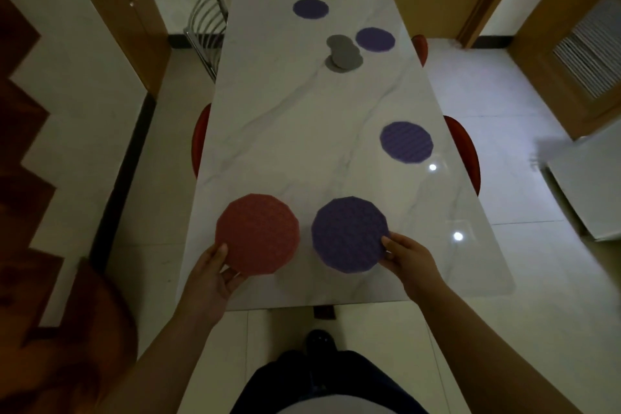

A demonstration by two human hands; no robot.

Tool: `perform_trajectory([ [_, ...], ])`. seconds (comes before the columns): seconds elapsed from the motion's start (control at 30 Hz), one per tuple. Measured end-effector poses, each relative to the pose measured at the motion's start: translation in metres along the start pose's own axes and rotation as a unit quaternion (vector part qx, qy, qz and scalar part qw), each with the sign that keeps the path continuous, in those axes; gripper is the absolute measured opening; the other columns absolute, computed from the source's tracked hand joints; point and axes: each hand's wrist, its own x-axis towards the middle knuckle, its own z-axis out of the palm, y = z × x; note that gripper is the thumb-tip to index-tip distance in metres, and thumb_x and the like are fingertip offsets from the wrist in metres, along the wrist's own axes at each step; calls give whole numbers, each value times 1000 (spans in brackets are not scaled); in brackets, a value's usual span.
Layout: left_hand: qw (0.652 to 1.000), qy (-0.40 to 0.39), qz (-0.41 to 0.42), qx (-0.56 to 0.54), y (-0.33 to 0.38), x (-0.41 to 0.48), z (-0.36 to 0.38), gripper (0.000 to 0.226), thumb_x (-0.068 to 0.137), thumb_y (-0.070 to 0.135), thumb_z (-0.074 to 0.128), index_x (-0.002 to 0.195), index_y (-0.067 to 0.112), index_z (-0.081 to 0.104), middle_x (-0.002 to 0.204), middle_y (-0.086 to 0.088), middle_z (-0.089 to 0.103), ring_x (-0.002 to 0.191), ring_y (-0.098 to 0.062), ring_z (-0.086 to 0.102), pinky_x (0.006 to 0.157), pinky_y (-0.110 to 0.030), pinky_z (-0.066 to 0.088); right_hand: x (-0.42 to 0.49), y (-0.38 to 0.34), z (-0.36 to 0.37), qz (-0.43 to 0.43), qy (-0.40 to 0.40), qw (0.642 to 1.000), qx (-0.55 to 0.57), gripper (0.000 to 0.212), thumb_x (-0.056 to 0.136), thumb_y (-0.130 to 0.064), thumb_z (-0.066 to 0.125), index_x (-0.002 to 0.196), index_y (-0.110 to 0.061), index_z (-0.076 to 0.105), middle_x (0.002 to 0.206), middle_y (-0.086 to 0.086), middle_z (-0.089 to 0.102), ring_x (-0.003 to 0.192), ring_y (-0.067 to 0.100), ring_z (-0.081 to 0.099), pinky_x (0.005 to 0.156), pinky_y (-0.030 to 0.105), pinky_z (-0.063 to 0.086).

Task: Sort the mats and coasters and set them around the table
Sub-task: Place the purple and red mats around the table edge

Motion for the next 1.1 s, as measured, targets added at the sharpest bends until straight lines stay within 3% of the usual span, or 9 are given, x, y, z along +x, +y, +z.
perform_trajectory([
  [0.17, 1000, 23, -3, -4, -2, 1, -9, 23, 96, 22, 51, 116, 15, 59, 119, -4, 64, 92, -20, 70, 66, -33, 61, 18, 18, 5, 53, 20, 998, 34, 21, 91, -8, 56, 111, -5, 61, 105, 13, 68, 96, 27, 67, 76, 34, 55],
  [0.3, 1000, 25, -9, 7, -6, 0, -8, 27, 96, 22, 51, 120, 14, 57, 120, -6, 64, 90, -19, 72, 65, -32, 60, 30, 25, 21, 70, 21, 995, 68, 17, 90, -5, 57, 106, -5, 62, 99, 10, 69, 89, 23, 67, 70, 30, 55],
  [0.4, 999, 29, -14, 10, -7, -1, -5, 28, 96, 21, 50, 122, 13, 56, 120, -5, 64, 94, -21, 69, 64, -31, 60, 43, 27, 27, 74, 45, 994, 69, 24, 89, -3, 57, 113, -1, 59, 105, 14, 66, 96, 28, 65, 81, 37, 54],
  [0.5, 999, 33, -16, 15, -8, -1, -4, 25, 97, 20, 49, 120, 14, 57, 119, -5, 64, 94, -21, 68, 61, -30, 59, 55, 27, 29, 80, 87, 993, 0, 31, 89, -1, 57, 120, 5, 56, 108, 19, 63, 96, 30, 62, 84, 39, 51],
  [0.57, 999, 35, -16, 14, -9, 0, -5, 21, 97, 19, 50, 115, 15, 59, 117, -5, 65, 87, -19, 71, 60, -30, 59, 60, 27, 27, 69, 108, 986, -107, 35, 87, -3, 60, 121, 6, 56, 112, 22, 63, 95, 30, 62, 88, 40, 52],
  [0.7, 999, 37, -17, 9, -12, 2, -7, 18, 95, 19, 52, 110, 17, 62, 115, -5, 66, 86, -19, 73, 62, -32, 59, 60, 26, 21, 16, 106, 945, -310, 34, 81, -8, 64, 115, -2, 65, 112, 17, 68, 100, 29, 64, 96, 44, 49],
  [0.8, 999, 31, -18, 4, -14, 3, -6, 20, 93, 21, 54, 111, 16, 62, 117, -6, 67, 88, -21, 73, 62, -33, 59, 59, 25, 21, -3, 88, 931, -353, 30, 81, -8, 63, 110, -3, 68, 106, 16, 70, 93, 26, 65, 92, 41, 51],
  [0.9, 999, 30, -20, 7, -13, 4, -1, 22, 92, 22, 55, 112, 14, 61, 118, -7, 66, 90, -21, 72, 62, -33, 59, 57, 25, 21, -13, 71, 919, -387, 30, 83, -10, 62, 111, -5, 67, 107, 14, 70, 85, 19, 61, 82, 29, 49],
  [1.1, 999, 37, -13, 9, -12, 5, 10, 28, 95, 20, 52, 121, 11, 57, 122, -8, 63, 99, -26, 65, 61, -32, 59, 47, 23, 26, -14, 103, 920, -379, 51, 85, -16, 63, 132, -5, 49, 128, 17, 58, 110, 28, 58, 85, 27, 41],
])
